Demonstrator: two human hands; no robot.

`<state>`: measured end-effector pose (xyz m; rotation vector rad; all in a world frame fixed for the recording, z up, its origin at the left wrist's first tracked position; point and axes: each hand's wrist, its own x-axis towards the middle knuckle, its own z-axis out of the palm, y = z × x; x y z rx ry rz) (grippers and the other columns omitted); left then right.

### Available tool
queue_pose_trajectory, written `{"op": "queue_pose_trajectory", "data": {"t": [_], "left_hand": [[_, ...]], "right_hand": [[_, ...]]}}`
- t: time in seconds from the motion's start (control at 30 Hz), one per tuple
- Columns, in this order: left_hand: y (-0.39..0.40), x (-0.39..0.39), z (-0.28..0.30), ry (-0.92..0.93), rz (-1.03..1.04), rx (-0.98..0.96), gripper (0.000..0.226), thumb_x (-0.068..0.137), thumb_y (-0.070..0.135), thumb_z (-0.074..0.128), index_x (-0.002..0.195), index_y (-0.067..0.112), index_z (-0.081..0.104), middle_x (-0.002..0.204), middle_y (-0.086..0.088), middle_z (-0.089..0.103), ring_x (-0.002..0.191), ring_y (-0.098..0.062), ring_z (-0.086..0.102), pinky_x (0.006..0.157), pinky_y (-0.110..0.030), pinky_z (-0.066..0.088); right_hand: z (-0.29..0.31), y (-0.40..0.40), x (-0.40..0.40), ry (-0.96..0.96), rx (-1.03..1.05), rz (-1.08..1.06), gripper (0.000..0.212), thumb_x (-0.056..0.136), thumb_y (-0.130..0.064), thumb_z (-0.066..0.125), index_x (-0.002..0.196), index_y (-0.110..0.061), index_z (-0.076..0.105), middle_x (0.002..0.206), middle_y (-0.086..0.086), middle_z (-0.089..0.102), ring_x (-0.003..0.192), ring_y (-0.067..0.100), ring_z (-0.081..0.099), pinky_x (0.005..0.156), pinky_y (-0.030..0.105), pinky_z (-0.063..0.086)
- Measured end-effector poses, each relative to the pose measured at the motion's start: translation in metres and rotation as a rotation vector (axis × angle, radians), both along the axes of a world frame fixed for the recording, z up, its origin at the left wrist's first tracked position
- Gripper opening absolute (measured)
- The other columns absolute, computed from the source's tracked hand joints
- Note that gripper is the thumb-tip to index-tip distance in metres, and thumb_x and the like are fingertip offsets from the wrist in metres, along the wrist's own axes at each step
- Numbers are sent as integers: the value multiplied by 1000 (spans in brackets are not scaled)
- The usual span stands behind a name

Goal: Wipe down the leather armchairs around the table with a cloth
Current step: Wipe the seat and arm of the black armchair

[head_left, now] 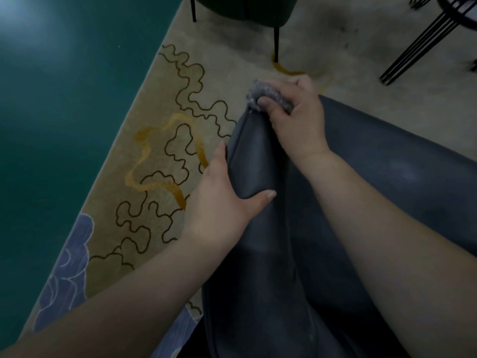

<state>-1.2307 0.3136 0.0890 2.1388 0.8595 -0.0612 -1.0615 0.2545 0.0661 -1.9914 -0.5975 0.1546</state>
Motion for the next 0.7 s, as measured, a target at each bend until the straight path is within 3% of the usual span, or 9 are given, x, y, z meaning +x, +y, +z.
{"op": "queue_pose_trajectory", "data": {"t": [0.13, 0.2, 0.27, 0.4, 0.47, 0.53, 0.7], "left_hand": [[0, 1, 0, -9, -10, 24, 110, 62, 60, 77, 150, 33, 17, 146, 10, 43, 129, -7, 45, 98, -21, 39], [0, 2, 0, -11, -2, 22, 103, 61, 60, 76, 147, 34, 26, 136, 10, 52, 121, -7, 52, 95, -27, 48], [0, 2, 0, -3, 0, 25, 106, 60, 63, 74, 148, 36, 23, 141, 11, 48, 125, -7, 49, 97, -25, 44], [1, 0, -2, 23, 6, 38, 114, 61, 67, 73, 152, 36, 12, 149, 11, 39, 132, -7, 41, 97, -21, 34], [1, -1, -3, 24, 3, 52, 114, 61, 67, 73, 152, 37, 11, 149, 11, 39, 132, -7, 41, 99, -21, 34], [0, 0, -3, 27, -4, 63, 114, 61, 67, 73, 152, 36, 12, 149, 11, 40, 131, -8, 41, 100, -22, 35], [0, 2, -4, 20, -15, 87, 111, 60, 66, 71, 152, 33, 16, 147, 11, 42, 130, -7, 43, 101, -23, 37]], "right_hand": [[-1, -18, -39, -145, 37, 109, 30, 83, -20, 67, 113, -23, 68, 95, -3, 42, 94, 19, 49, 90, 26, 41], [-2, -21, -49, -238, 35, 207, 30, 83, -21, 68, 112, -23, 69, 94, 2, 45, 91, 21, 47, 86, 26, 40], [-1, -13, -33, -279, -7, 241, 29, 83, -21, 69, 112, -23, 69, 91, 6, 48, 89, 22, 47, 85, 24, 39], [0, 12, 11, -22, -1, 53, 27, 86, -23, 66, 113, -23, 68, 94, -5, 42, 92, 11, 48, 85, 7, 35], [-2, 14, 15, 61, 6, 16, 28, 87, -26, 65, 115, -24, 67, 93, -13, 38, 93, 5, 48, 89, 6, 36], [-1, 5, -2, 39, 13, 60, 26, 86, -26, 66, 111, -29, 68, 92, -13, 37, 90, 2, 47, 88, 9, 38], [-2, -15, -37, -161, 8, 220, 25, 82, -23, 69, 107, -23, 71, 91, 0, 44, 90, 17, 47, 86, 23, 40]]}}
